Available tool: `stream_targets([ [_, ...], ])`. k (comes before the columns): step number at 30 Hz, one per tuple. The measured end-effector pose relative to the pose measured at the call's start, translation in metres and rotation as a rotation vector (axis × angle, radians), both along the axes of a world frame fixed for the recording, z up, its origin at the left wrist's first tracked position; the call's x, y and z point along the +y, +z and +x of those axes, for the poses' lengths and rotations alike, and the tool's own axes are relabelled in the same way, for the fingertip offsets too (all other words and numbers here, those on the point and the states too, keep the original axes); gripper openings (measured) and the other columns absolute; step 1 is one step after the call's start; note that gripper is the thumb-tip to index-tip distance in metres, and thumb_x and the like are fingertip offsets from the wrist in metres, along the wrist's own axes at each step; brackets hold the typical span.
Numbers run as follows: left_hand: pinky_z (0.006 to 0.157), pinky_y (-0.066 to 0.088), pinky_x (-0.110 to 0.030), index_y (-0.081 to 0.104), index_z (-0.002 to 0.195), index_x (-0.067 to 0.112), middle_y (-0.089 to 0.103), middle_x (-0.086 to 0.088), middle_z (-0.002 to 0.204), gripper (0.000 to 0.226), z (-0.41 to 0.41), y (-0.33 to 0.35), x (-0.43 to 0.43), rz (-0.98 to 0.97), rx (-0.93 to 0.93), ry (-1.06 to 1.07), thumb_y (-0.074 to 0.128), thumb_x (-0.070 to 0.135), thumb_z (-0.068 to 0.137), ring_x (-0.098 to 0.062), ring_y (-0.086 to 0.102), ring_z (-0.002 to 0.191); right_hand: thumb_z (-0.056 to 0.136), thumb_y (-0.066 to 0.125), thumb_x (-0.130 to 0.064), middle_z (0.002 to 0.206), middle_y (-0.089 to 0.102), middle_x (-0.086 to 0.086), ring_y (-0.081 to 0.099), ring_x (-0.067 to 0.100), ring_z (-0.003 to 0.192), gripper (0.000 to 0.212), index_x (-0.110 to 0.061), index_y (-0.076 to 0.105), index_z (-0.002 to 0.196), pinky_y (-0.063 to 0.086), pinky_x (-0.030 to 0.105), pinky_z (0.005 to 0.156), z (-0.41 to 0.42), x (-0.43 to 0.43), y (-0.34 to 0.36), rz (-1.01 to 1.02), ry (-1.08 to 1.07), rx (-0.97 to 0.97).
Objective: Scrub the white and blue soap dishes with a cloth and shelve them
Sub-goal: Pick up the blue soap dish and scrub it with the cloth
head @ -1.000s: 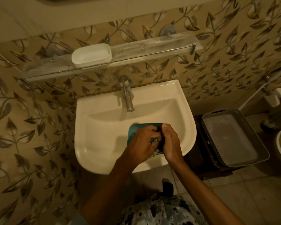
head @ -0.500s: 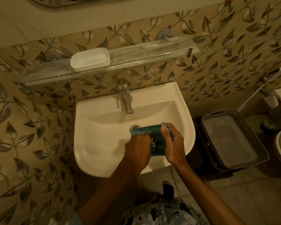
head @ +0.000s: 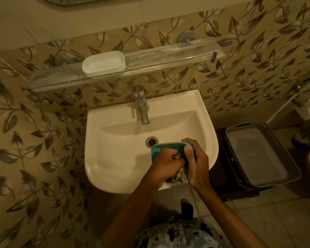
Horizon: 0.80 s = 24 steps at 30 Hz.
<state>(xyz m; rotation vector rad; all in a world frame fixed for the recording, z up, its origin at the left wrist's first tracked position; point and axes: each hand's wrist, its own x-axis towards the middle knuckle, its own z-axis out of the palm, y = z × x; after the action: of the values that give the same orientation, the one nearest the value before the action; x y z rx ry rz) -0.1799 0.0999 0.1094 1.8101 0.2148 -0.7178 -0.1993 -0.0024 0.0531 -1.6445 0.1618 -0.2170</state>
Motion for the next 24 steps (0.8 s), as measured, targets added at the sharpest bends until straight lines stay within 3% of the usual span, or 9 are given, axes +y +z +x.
stream_targets([
  [3, 0.084, 0.056, -0.037, 0.068, 0.095, 0.015, 0.072, -0.011, 0.097, 0.01, 0.003, -0.001, -0.009, -0.269, 0.225, 0.344, 0.061, 0.018, 0.088, -0.024, 0.068, 0.093, 0.092, 0.037, -0.054, 0.098, 0.067, -0.009, 0.063, 0.007, 0.095, 0.041, -0.024, 0.061, 0.108, 0.049, 0.021, 0.082, 0.005, -0.003, 0.002, -0.011, -0.018, 0.012],
  [6, 0.073, 0.054, -0.037, 0.066, 0.097, 0.006, 0.071, -0.014, 0.093, 0.014, 0.007, -0.001, -0.016, -0.587, 0.497, 0.732, 0.064, 0.014, 0.086, -0.026, 0.066, 0.087, 0.09, 0.036, -0.055, 0.099, 0.067, -0.004, 0.064, 0.01, 0.095, 0.047, -0.021, 0.06, 0.11, 0.054, 0.03, 0.083, 0.007, 0.002, 0.002, 0.004, -0.034, 0.038],
  [8, 0.069, 0.053, -0.038, 0.065, 0.098, 0.004, 0.07, -0.015, 0.093, 0.014, 0.007, -0.004, -0.019, -0.623, 0.511, 0.803, 0.061, 0.013, 0.087, -0.027, 0.065, 0.087, 0.091, 0.036, -0.055, 0.1, 0.067, -0.006, 0.064, 0.009, 0.095, 0.046, -0.022, 0.061, 0.11, 0.055, 0.032, 0.084, 0.006, 0.002, 0.001, 0.001, -0.055, 0.033],
  [12, 0.073, 0.05, -0.041, 0.056, 0.123, -0.003, 0.062, -0.022, 0.12, 0.035, 0.022, -0.005, -0.002, -0.594, 0.473, 0.914, 0.05, 0.015, 0.093, -0.032, 0.059, 0.104, 0.091, 0.039, -0.058, 0.108, 0.065, -0.006, 0.062, 0.011, 0.102, 0.048, -0.022, 0.059, 0.116, 0.056, 0.041, 0.085, -0.004, -0.001, -0.006, -0.01, -0.102, 0.026],
  [14, 0.062, 0.049, -0.036, 0.057, 0.121, -0.003, 0.064, -0.019, 0.109, 0.034, 0.025, -0.006, 0.003, -0.527, 0.45, 0.96, 0.05, 0.013, 0.092, -0.028, 0.06, 0.091, 0.089, 0.04, -0.063, 0.111, 0.064, -0.002, 0.061, 0.013, 0.105, 0.055, -0.021, 0.058, 0.119, 0.056, 0.042, 0.085, -0.009, 0.001, -0.006, -0.034, -0.087, 0.013],
  [16, 0.063, 0.054, -0.034, 0.062, 0.112, 0.003, 0.067, -0.011, 0.093, 0.025, 0.015, -0.013, -0.006, -0.251, 0.278, 0.878, 0.055, 0.01, 0.089, -0.023, 0.063, 0.081, 0.088, 0.04, -0.064, 0.113, 0.063, 0.002, 0.061, 0.013, 0.106, 0.059, -0.019, 0.058, 0.122, 0.055, 0.04, 0.088, -0.01, 0.004, -0.004, -0.051, -0.077, 0.016],
  [18, 0.074, 0.058, -0.034, 0.063, 0.109, 0.016, 0.068, -0.003, 0.095, 0.022, 0.0, -0.017, -0.02, 0.017, 0.014, 0.663, 0.056, 0.012, 0.089, -0.017, 0.065, 0.085, 0.089, 0.041, -0.059, 0.112, 0.064, 0.003, 0.061, 0.012, 0.106, 0.057, -0.017, 0.059, 0.122, 0.054, 0.037, 0.091, -0.008, 0.004, -0.002, -0.05, -0.076, 0.012],
  [20, 0.077, 0.058, -0.031, 0.062, 0.105, 0.025, 0.067, 0.003, 0.097, 0.018, -0.007, -0.015, -0.026, 0.068, -0.14, 0.43, 0.056, 0.016, 0.09, -0.012, 0.065, 0.089, 0.091, 0.041, -0.054, 0.11, 0.066, 0.002, 0.062, 0.012, 0.104, 0.051, -0.016, 0.06, 0.119, 0.053, 0.034, 0.091, -0.004, 0.0, 0.0, -0.032, -0.07, 0.013],
  [24, 0.056, 0.051, -0.01, 0.065, 0.091, 0.025, 0.061, 0.018, 0.075, 0.019, -0.009, -0.017, -0.018, 0.113, -0.348, -0.019, 0.06, 0.007, 0.088, 0.011, 0.061, 0.068, 0.098, 0.039, -0.036, 0.096, 0.069, -0.01, 0.065, 0.005, 0.093, 0.027, -0.027, 0.063, 0.106, 0.05, 0.016, 0.08, -0.006, -0.007, -0.003, 0.007, -0.001, 0.039],
])
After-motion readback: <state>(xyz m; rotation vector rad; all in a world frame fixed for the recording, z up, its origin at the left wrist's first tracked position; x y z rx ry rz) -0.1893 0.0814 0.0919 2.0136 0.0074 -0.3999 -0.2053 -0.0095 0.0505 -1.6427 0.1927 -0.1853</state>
